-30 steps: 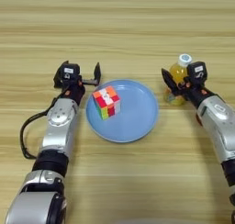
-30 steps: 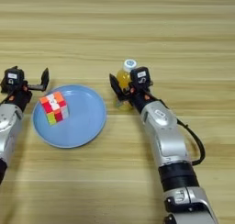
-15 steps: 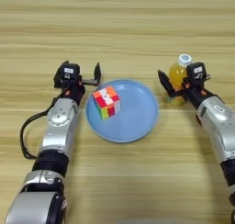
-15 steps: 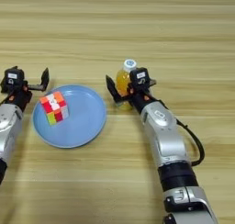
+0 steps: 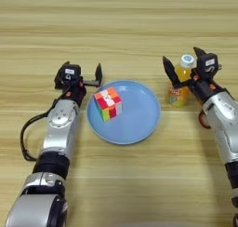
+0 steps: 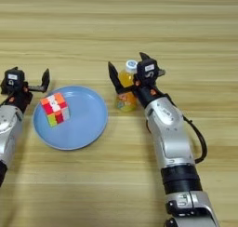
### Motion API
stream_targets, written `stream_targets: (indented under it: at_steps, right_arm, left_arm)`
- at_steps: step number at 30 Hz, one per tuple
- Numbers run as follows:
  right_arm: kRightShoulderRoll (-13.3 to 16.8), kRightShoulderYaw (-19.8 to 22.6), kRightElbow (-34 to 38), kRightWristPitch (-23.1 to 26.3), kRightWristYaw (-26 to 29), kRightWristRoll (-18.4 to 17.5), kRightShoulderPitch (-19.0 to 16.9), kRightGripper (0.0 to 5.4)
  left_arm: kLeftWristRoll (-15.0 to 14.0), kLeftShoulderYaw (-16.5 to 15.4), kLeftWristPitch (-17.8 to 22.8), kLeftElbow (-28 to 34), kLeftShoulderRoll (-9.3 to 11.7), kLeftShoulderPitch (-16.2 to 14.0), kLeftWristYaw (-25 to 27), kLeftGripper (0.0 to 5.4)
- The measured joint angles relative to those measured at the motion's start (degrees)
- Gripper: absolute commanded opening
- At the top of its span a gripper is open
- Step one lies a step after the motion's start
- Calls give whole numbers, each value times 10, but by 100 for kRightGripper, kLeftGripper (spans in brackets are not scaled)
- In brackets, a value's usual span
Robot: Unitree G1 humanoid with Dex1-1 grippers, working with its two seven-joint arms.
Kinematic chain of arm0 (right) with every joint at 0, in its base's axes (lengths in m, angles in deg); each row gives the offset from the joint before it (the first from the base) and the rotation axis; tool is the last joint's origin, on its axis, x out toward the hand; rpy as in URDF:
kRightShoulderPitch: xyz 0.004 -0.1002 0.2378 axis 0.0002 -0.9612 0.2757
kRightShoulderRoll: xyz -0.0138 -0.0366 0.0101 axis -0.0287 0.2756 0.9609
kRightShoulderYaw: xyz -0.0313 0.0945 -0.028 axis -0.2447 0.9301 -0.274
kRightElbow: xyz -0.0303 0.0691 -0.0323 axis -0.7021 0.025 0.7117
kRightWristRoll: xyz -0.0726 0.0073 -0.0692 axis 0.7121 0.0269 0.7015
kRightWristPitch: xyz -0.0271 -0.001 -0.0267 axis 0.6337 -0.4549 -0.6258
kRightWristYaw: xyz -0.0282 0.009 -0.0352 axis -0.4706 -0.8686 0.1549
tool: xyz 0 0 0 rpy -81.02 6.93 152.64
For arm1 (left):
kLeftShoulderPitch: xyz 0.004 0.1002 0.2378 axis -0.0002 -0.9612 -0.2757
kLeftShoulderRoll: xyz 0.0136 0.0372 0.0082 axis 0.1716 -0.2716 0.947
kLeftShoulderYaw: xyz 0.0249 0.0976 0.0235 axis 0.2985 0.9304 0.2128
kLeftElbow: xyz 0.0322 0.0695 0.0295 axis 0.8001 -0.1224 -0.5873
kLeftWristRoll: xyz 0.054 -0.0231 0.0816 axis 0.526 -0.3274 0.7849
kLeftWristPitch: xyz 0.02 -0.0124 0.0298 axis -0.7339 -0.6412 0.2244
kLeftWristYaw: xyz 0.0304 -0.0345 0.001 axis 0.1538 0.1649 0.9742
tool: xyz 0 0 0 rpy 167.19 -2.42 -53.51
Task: Move the objects on the table
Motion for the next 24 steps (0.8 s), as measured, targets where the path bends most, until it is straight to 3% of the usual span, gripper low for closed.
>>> stream_targets:
  at_steps: [8,13,19,24]
  right_arm:
    - [-4,7,45,-6,5,-25,-9,539]
    - [0,44,49,-44,-30,-19,-9,539]
    - [26,104,-9,-76,-101,10,6,539]
    - [53,137,-78,-94,-127,20,19,539]
  left_arm:
    - [0,0,0,0,0,0,0,540]
    - [0,0,0,0,0,0,-1,540]
    - [0,0,0,0,0,0,-1,540]
    - [1,0,0,1,0,0,-1,540]
